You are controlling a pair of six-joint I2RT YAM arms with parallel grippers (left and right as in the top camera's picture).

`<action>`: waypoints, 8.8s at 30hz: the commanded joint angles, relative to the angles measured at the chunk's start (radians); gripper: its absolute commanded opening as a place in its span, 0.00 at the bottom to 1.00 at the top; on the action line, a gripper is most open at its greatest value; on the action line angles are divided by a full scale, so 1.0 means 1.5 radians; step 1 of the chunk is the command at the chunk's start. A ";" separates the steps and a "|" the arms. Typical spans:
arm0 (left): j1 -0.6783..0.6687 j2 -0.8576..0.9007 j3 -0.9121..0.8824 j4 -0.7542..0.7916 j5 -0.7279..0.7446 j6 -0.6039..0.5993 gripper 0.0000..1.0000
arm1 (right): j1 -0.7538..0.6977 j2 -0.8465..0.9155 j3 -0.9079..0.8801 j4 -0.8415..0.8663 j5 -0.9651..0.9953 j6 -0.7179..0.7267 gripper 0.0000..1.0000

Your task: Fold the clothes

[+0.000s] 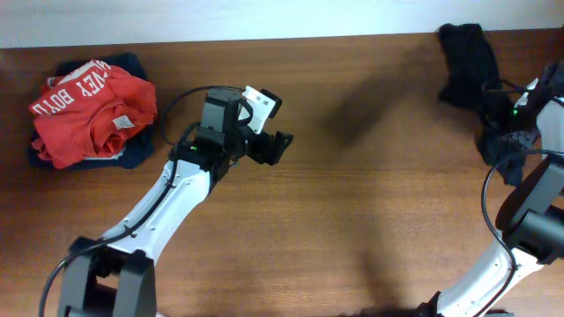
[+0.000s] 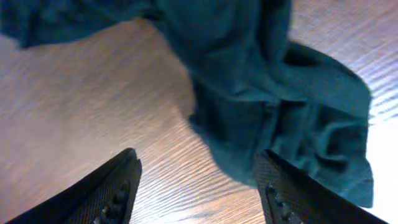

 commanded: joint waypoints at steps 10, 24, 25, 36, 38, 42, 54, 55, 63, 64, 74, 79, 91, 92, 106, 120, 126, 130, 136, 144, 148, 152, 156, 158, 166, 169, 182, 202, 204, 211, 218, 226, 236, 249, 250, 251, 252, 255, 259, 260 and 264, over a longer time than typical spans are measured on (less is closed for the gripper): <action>-0.003 0.016 0.016 -0.001 -0.005 -0.003 0.84 | -0.002 0.057 0.008 0.001 0.069 0.039 0.41; 0.001 0.009 0.033 0.009 -0.005 -0.003 0.82 | 0.005 0.022 0.199 -0.148 -0.041 0.051 0.04; 0.003 0.007 0.037 0.009 -0.005 -0.002 0.82 | 0.008 0.018 0.235 -0.175 -0.056 0.051 0.04; 0.092 -0.095 0.067 0.009 -0.005 -0.003 0.78 | 0.112 0.014 0.759 -0.521 -0.157 -0.056 0.04; 0.108 -0.116 0.067 0.003 -0.004 -0.003 0.78 | 0.149 0.014 0.841 -0.560 -0.157 -0.061 0.04; 0.127 -0.151 0.067 -0.019 -0.004 -0.002 0.78 | 0.232 -0.020 0.911 -0.559 -0.162 -0.060 0.04; 0.160 -0.202 0.067 -0.052 -0.004 -0.002 0.78 | 0.452 -0.189 0.920 -0.559 -0.158 -0.125 0.04; 0.160 -0.202 0.067 -0.053 -0.005 -0.002 0.78 | 0.458 -0.199 0.920 -0.559 -0.155 -0.125 0.04; 0.160 -0.203 0.067 -0.068 0.048 -0.003 0.78 | 0.461 -0.236 0.914 -0.558 -0.070 -0.140 0.04; 0.160 -0.203 0.067 -0.073 0.065 -0.003 0.78 | 0.461 -0.231 0.909 -0.557 -0.063 -0.140 0.04; 0.160 -0.203 0.067 -0.174 0.101 0.051 0.78 | 0.461 -0.119 0.864 -0.534 -0.027 -0.114 0.04; 0.151 -0.203 0.066 -0.214 0.166 0.080 0.77 | 0.461 -0.085 0.864 -0.479 -0.029 -0.081 0.04; -0.043 -0.185 0.066 -0.230 0.034 0.152 0.75 | 0.461 -0.085 0.864 -0.446 -0.028 -0.047 0.04; -0.051 -0.184 0.066 -0.226 0.030 0.152 0.74 | 0.461 -0.085 0.864 -0.447 -0.028 -0.047 0.04; -0.054 -0.181 0.066 -0.202 0.030 0.135 0.70 | 0.412 -0.090 0.866 -0.415 -0.034 0.051 0.04; -0.057 -0.181 0.066 -0.192 0.033 0.089 0.69 | 0.409 -0.148 0.866 -0.322 0.165 0.165 0.04; -0.094 -0.179 0.066 -0.180 0.037 0.085 0.69 | 0.409 -0.148 0.865 -0.327 0.137 0.190 0.04; -0.143 -0.156 0.066 -0.154 0.027 0.085 0.69 | 0.409 -0.147 0.865 -0.327 0.107 0.192 0.04; -0.213 -0.100 0.066 -0.112 0.007 0.054 0.60 | 0.409 -0.147 0.864 -0.328 0.108 0.193 0.04; -0.296 -0.028 0.066 0.047 -0.058 -0.051 0.56 | 0.409 -0.146 0.864 -0.330 0.076 0.193 0.04; -0.335 0.023 0.066 0.121 -0.189 -0.062 0.57 | 0.409 -0.146 0.864 -0.330 0.033 0.193 0.04; -0.342 0.068 0.066 0.169 -0.282 -0.063 0.57 | 0.409 -0.146 0.864 -0.332 0.009 0.192 0.05; -0.327 0.091 0.066 0.185 -0.302 -0.064 0.65 | 0.409 -0.146 0.864 -0.341 0.000 0.182 0.04; -0.313 0.091 0.066 0.182 -0.307 -0.064 0.65 | 0.409 -0.146 0.864 -0.342 -0.011 0.172 0.04; -0.186 0.043 0.066 0.123 -0.265 -0.158 0.65 | 0.409 -0.146 0.864 -0.328 -0.100 0.170 0.04; -0.150 0.032 0.066 0.104 -0.156 -0.157 0.65 | 0.410 -0.146 0.864 -0.306 -0.122 0.176 0.04; -0.214 0.032 0.066 0.100 -0.033 -0.147 0.65 | 0.418 -0.146 0.864 -0.284 -0.120 0.181 0.04; -0.268 0.112 0.066 0.181 -0.149 -0.148 0.65 | 0.418 -0.146 0.864 -0.284 -0.172 0.188 0.04; -0.270 0.117 0.066 0.183 -0.144 -0.148 0.65 | 0.418 -0.146 0.864 -0.283 -0.172 0.188 0.04; -0.273 0.119 0.066 0.185 -0.144 -0.148 0.63 | 0.418 -0.146 0.864 -0.281 -0.172 0.188 0.04; -0.276 0.119 0.066 0.200 -0.140 -0.156 0.56 | 0.418 -0.146 0.864 -0.282 -0.172 0.188 0.04; -0.285 0.140 0.066 0.237 -0.142 -0.155 0.56 | 0.418 -0.146 0.864 -0.282 -0.185 0.187 0.04; -0.284 0.159 0.066 0.259 -0.144 -0.157 0.13 | 0.418 -0.146 0.864 -0.284 -0.185 0.185 0.04; -0.277 0.158 0.066 0.270 -0.145 -0.182 0.01 | 0.417 -0.146 0.864 -0.297 -0.184 0.170 0.04; -0.270 0.154 0.066 0.264 -0.145 -0.182 0.01 | 0.417 -0.146 0.864 -0.301 -0.184 0.167 0.04; -0.263 0.150 0.066 0.256 -0.149 -0.182 0.01 | 0.417 -0.146 0.864 -0.305 -0.184 0.160 0.04; -0.253 0.141 0.066 0.242 -0.155 -0.182 0.01 | 0.417 -0.146 0.864 -0.309 -0.182 0.154 0.04; -0.213 0.101 0.066 0.184 -0.184 -0.182 0.01 | 0.417 -0.146 0.864 -0.322 -0.158 0.154 0.04; -0.123 0.010 0.066 0.093 -0.204 -0.162 0.01 | 0.402 -0.146 0.864 -0.322 -0.141 0.152 0.04; -0.105 -0.009 0.066 0.080 -0.204 -0.156 0.01 | 0.394 -0.146 0.864 -0.323 -0.142 0.152 0.04; -0.040 -0.087 0.066 0.046 -0.204 -0.149 0.01 | 0.368 -0.146 0.864 -0.338 -0.142 0.150 0.04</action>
